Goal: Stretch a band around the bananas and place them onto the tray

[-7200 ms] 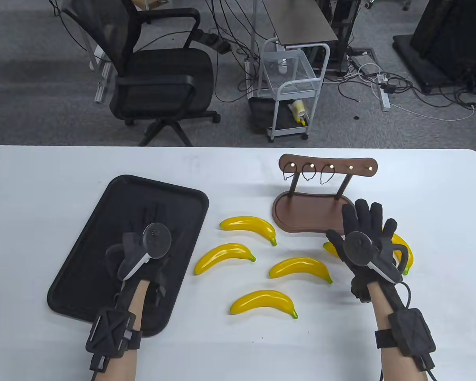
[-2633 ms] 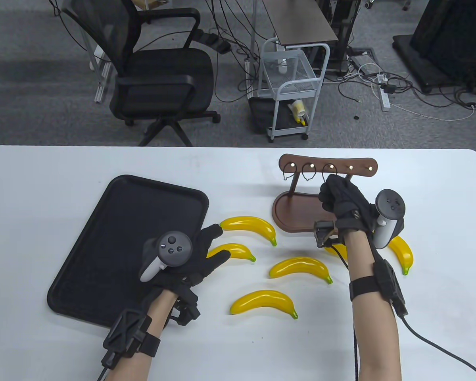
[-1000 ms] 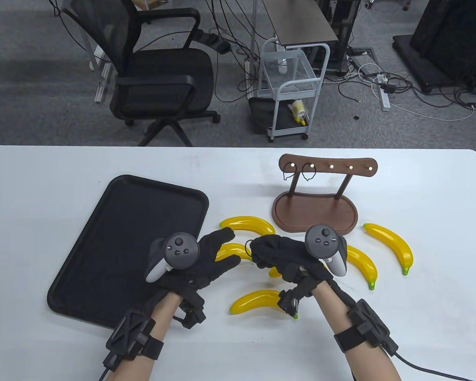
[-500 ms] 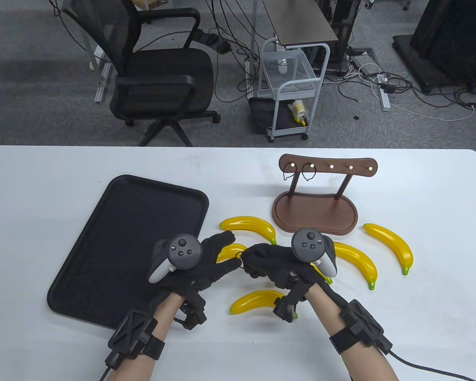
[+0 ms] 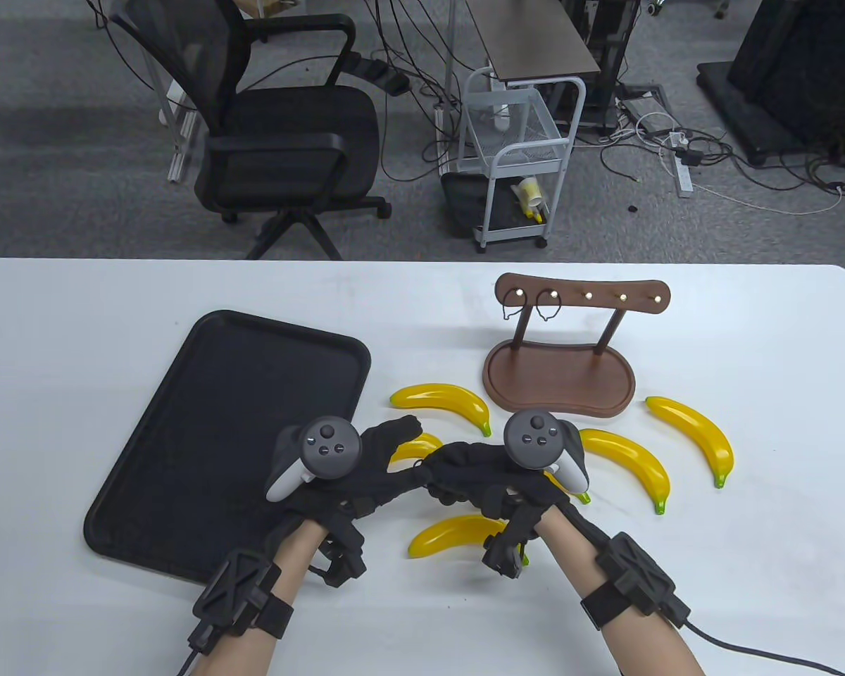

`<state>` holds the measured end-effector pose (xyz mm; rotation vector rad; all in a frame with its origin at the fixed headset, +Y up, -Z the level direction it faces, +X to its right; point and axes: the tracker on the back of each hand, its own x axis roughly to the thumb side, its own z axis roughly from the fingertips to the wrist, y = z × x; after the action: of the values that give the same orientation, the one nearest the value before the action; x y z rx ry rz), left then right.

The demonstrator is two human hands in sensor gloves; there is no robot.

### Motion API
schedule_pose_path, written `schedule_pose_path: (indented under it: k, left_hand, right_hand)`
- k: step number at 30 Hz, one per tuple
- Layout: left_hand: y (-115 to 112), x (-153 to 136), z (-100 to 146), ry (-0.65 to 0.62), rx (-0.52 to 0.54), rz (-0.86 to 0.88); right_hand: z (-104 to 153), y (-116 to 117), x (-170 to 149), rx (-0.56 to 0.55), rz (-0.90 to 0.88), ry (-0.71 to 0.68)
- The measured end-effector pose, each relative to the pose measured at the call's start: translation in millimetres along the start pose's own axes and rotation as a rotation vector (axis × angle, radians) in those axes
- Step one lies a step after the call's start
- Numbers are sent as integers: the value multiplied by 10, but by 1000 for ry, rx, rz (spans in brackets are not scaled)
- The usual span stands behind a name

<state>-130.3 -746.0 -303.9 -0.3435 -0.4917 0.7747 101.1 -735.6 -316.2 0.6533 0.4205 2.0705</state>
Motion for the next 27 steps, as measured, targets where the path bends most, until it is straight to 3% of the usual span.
schedule_pose_path:
  k: [8,27]
  left_hand:
    - [-17,86,0,-42,-17,41]
    - [86,73,18,-99,-14,215]
  right_hand:
    - [-7,53,41,14,21,-15]
    - [57,-59,158,-203,311,11]
